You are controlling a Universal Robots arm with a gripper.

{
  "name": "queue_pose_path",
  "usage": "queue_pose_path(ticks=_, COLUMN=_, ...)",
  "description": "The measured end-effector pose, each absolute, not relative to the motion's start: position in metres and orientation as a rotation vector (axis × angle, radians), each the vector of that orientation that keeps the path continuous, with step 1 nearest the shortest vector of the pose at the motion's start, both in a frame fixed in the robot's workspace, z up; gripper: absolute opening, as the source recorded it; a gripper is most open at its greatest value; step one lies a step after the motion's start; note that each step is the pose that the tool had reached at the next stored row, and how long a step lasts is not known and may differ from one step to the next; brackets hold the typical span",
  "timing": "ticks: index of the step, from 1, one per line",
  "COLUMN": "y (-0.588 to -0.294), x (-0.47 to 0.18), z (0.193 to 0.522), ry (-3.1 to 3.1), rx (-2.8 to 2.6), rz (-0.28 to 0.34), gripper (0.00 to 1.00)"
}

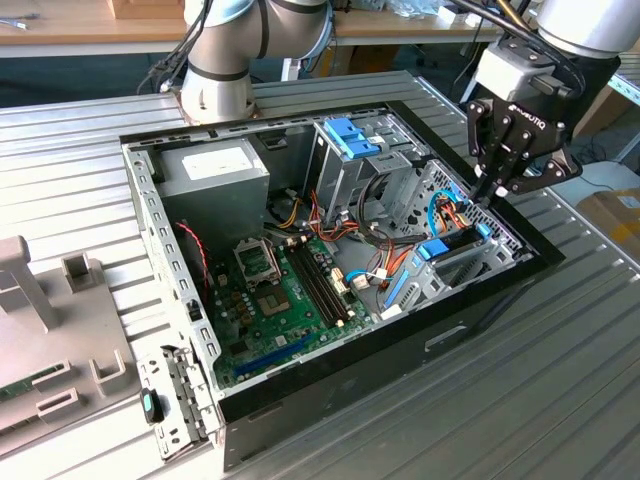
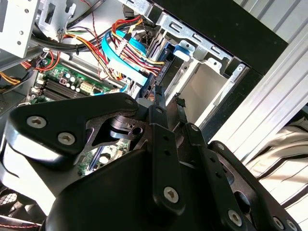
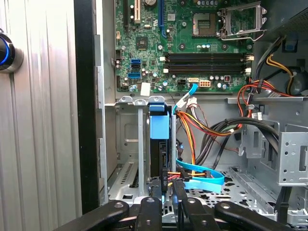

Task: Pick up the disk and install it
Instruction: 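Insert the first disk wire, then insert the second disk wire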

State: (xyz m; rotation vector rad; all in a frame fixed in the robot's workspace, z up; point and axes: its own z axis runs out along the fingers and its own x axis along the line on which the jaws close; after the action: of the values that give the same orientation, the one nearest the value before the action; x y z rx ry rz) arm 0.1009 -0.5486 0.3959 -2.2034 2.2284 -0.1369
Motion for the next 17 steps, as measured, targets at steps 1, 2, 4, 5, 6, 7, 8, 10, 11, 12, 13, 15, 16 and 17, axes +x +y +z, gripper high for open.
queue_pose_path(ticks=1, y=-0.5486, x=0.1009, z=0.396, ry=2.228, rx=-2.203, rz=-0.137, gripper=0.24)
queue_pose_path(ticks=2, y=-0.5486, x=0.1009, z=0.3961, ry=2.228, rx=-2.203, rz=-0.137, gripper=0.24)
queue_pose_path(ticks=4, y=-0.5486, x=0.1009, z=0.3965, ry=2.228, rx=-2.203, rz=-0.137, gripper=0.24)
queue_pose_path(ticks=5, y=-0.5486, x=0.1009, z=0.3966, ry=2.228, rx=-2.203, rz=-0.137, gripper=0.24)
queue_pose_path(ticks=6, y=-0.5486, x=0.1009, z=0.3968, ry=2.228, rx=-2.203, rz=-0.137, gripper=0.24)
queue_pose_path(ticks=7, y=-0.5486, x=0.1009, z=0.3969, ry=2.228, rx=-2.203, rz=-0.137, gripper=0.24)
queue_pose_path(ticks=8, y=-0.5486, x=0.1009, z=0.397, ry=2.228, rx=-2.203, rz=-0.137, gripper=0.24)
queue_pose_path(ticks=10, y=-0.5486, x=0.1009, z=0.3973, ry=2.228, rx=-2.203, rz=-0.137, gripper=0.24)
queue_pose_path(ticks=11, y=-0.5486, x=0.1009, z=0.3974, ry=2.228, rx=-2.203, rz=-0.137, gripper=0.24)
queue_pose_path(ticks=12, y=-0.5486, x=0.1009, z=0.3975, ry=2.228, rx=-2.203, rz=-0.137, gripper=0.24)
queue_pose_path(ticks=13, y=-0.5486, x=0.1009, z=0.3977, ry=2.228, rx=-2.203, rz=-0.137, gripper=0.24)
queue_pose_path(ticks=15, y=-0.5486, x=0.1009, z=0.3981, ry=2.228, rx=-2.203, rz=-0.137, gripper=0.24)
queue_pose_path(ticks=16, y=-0.5486, x=0.1009, z=0.3983, ry=2.227, rx=-2.202, rz=-0.133, gripper=0.24)
queue_pose_path(ticks=17, y=-0.5486, x=0.1009, z=0.3983, ry=2.224, rx=-2.199, rz=-0.126, gripper=0.24)
